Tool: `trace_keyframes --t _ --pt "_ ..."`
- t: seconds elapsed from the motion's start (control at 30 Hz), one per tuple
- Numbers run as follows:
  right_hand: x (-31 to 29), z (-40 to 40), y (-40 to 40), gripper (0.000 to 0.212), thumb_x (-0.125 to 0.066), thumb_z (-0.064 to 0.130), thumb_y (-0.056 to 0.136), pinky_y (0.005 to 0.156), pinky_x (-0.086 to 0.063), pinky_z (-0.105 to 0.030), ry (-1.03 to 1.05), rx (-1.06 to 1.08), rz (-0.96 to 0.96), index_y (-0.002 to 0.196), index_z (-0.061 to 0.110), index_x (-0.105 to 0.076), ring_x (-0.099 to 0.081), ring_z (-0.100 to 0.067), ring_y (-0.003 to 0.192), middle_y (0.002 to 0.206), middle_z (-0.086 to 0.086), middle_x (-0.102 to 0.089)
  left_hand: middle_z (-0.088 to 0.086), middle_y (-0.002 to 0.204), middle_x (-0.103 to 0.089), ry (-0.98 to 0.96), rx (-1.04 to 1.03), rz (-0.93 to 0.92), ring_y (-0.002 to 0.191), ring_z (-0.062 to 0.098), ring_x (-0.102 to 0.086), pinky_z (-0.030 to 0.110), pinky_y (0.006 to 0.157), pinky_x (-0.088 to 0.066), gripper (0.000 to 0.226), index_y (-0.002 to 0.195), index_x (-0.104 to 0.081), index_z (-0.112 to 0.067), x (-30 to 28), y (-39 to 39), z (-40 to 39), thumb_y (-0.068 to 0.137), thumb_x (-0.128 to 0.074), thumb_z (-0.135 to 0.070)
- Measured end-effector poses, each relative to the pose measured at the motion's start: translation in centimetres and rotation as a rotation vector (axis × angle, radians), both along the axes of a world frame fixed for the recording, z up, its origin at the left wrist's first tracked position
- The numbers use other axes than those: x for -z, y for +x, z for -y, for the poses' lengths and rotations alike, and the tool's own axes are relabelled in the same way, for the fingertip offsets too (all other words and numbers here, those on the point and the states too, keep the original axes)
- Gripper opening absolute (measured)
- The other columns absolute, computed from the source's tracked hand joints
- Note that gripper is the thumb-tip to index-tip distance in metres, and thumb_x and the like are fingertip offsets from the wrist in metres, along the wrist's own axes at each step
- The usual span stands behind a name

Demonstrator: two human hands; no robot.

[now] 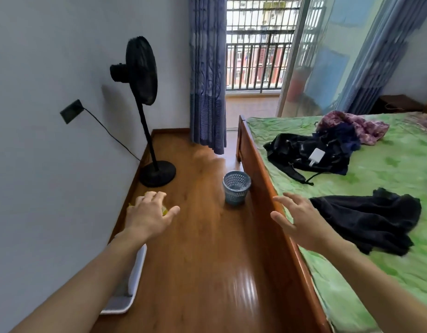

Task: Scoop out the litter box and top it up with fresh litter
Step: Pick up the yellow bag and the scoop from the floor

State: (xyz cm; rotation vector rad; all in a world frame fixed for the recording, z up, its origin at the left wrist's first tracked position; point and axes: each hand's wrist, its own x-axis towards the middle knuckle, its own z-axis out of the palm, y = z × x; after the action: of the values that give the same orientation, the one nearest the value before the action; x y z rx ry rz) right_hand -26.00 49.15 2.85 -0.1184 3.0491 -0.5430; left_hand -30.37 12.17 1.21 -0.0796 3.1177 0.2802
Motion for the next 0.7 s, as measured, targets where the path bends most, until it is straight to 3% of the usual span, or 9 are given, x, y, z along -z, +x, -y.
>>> trace_keyframes --t 0.43,0.7 --pt "3.1 5.7 -23.7 0.053 -0.047 0.053 0.096 0.115 -0.03 -0.038 0.016 -0.124 0.065 0.143 0.031 -0.043 -0.031 -0.024 0.141 0.153 -0.004 -0.036 -0.001 0.15 -0.042 0.153 -0.076 0.07 0.134 0.025 -0.041 0.049 0.105 -0.041 0.065 0.145 -0.04 -0.029 5.2 -22.5 2.9 0.091 -0.045 -0.067" --pt "3.4 9.4 -37.1 0.053 -0.047 0.053 0.096 0.113 -0.033 -0.041 0.018 -0.173 0.048 0.143 0.029 -0.045 -0.033 -0.023 0.14 0.152 -0.001 -0.038 0.0 0.151 -0.041 0.139 -0.144 0.076 0.134 0.025 -0.042 0.047 0.104 -0.044 0.064 0.145 -0.039 -0.028 5.8 -32.8 6.8 0.093 -0.045 -0.064"
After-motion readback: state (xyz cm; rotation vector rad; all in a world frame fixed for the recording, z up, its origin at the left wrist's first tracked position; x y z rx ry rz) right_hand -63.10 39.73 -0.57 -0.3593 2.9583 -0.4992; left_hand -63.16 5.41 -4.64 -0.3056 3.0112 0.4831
